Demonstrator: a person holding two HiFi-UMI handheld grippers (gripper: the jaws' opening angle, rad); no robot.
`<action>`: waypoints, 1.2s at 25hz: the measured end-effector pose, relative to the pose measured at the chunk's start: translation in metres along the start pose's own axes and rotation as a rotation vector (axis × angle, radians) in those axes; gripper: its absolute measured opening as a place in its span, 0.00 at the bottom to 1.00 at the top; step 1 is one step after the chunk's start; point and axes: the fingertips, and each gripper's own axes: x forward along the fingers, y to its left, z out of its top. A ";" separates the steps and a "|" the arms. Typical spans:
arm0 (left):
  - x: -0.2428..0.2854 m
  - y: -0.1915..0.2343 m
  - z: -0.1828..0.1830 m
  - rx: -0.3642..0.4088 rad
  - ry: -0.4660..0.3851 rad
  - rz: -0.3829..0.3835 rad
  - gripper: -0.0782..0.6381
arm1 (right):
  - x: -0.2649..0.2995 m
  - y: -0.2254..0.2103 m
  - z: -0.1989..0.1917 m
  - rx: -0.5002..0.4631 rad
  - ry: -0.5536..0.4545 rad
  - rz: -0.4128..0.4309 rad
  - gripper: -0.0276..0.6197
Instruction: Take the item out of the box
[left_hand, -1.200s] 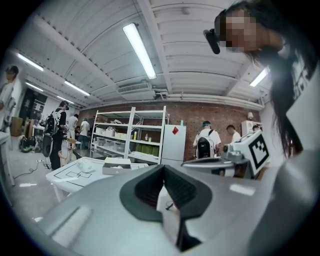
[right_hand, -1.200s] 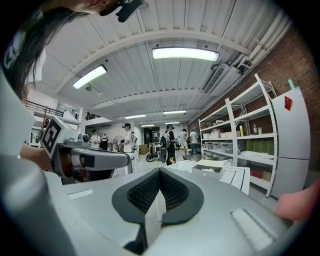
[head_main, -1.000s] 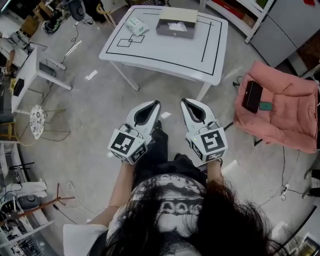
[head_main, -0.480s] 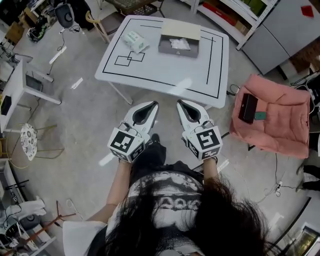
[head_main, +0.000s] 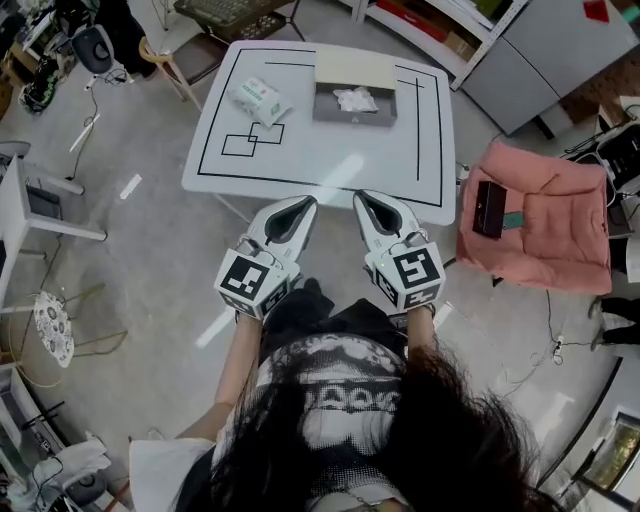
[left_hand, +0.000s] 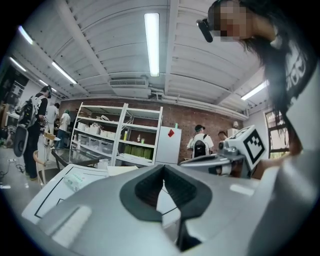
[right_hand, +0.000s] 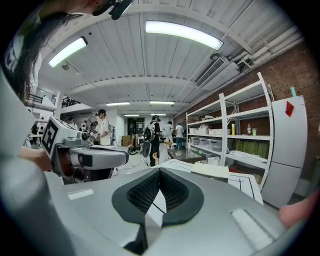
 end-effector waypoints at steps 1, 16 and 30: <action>0.002 0.004 0.000 -0.003 -0.001 -0.009 0.11 | 0.003 0.000 0.000 -0.002 0.008 -0.009 0.04; 0.010 0.039 -0.009 -0.048 0.006 -0.035 0.11 | 0.034 -0.005 -0.004 -0.030 0.099 -0.030 0.04; 0.063 0.076 -0.001 -0.030 0.029 0.032 0.11 | 0.099 -0.071 -0.009 -0.028 0.105 0.039 0.04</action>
